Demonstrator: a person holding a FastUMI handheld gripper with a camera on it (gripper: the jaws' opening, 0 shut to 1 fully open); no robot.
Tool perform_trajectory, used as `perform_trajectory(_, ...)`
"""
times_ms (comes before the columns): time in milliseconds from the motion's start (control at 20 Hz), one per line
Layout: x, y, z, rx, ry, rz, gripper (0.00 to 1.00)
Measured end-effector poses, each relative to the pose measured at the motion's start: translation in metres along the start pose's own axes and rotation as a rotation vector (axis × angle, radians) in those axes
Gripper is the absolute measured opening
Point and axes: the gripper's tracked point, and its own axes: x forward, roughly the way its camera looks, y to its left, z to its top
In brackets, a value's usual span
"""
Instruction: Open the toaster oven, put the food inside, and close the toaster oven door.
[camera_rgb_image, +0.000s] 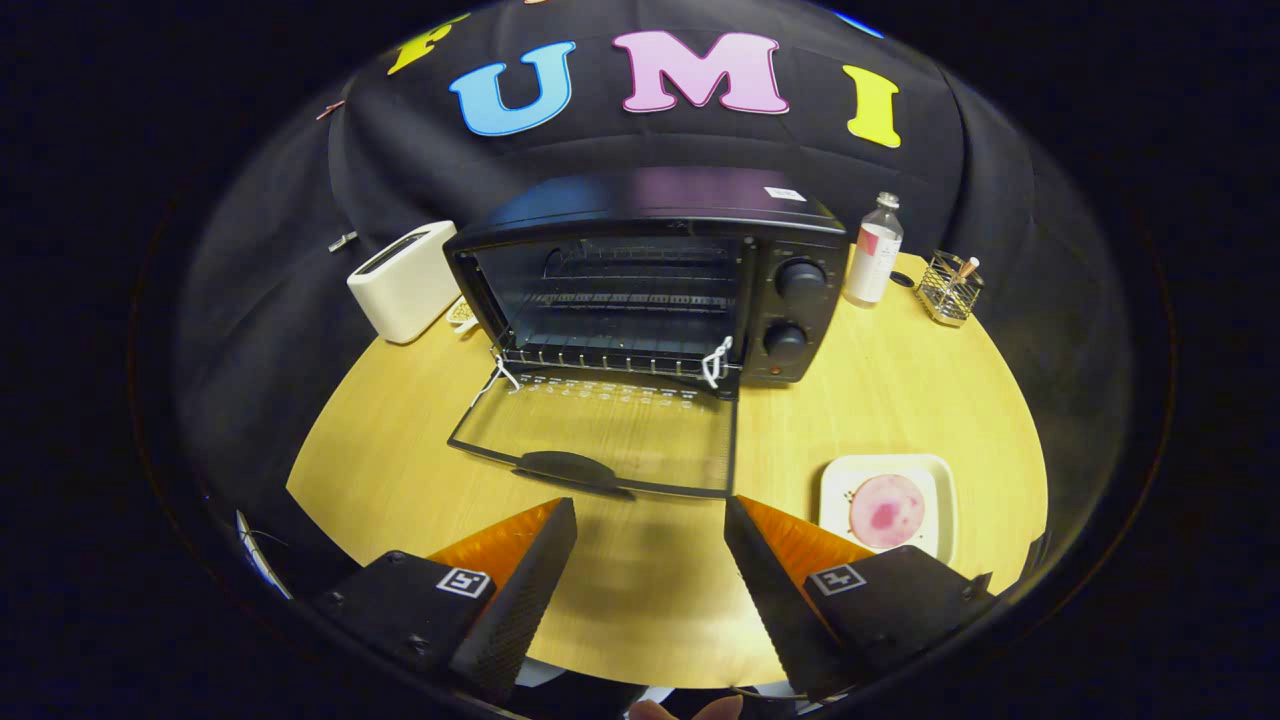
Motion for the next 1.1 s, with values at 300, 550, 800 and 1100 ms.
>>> perform_trajectory(300,-0.022,-0.086,-0.015,0.024,0.094,0.037,0.98)
perform_trajectory(550,-0.031,-0.161,-0.031,0.048,0.192,0.022,0.99)
perform_trajectory(800,-0.017,-0.233,-0.048,0.07,0.269,-0.041,0.99)
perform_trajectory(1100,0.008,-0.286,-0.072,0.186,0.38,-0.042,0.96)
